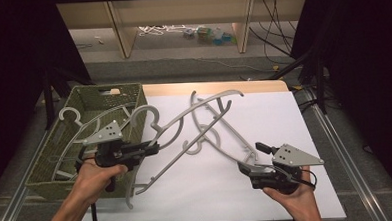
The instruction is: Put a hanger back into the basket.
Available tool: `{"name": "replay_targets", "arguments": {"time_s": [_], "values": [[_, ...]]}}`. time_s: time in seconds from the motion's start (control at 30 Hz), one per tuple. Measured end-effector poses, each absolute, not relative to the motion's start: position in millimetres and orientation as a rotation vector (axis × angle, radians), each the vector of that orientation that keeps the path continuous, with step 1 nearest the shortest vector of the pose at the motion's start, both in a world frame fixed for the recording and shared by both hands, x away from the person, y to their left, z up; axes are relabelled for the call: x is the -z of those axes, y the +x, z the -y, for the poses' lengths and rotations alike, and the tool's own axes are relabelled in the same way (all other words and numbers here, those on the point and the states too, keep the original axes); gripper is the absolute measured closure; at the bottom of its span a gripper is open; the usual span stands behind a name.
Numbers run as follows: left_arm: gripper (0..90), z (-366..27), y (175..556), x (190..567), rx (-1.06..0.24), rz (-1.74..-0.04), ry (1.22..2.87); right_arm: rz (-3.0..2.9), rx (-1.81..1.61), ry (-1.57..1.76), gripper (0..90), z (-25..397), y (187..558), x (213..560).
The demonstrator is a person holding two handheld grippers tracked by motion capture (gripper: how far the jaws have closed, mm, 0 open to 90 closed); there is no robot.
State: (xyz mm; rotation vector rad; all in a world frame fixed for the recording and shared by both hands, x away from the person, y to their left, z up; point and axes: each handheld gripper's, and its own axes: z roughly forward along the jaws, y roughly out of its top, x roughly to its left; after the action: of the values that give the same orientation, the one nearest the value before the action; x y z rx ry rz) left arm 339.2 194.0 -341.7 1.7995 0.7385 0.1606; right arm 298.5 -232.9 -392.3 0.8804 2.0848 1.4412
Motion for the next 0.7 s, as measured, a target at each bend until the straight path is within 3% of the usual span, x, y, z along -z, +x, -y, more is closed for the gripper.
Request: {"name": "replay_targets", "arguments": {"time_s": [0.27, 0.7], "values": [[79.3, -216, 346, 309, -0.094, -0.769, 1.723, -2.087, -1.443, 0.88, 18.9, 236, 298, 399], [79.3, -282, 377, 276, -0.309, -0.918, 1.745, -2.077, -1.458, 0.872, 17.0, 232, 299, 403]]}}
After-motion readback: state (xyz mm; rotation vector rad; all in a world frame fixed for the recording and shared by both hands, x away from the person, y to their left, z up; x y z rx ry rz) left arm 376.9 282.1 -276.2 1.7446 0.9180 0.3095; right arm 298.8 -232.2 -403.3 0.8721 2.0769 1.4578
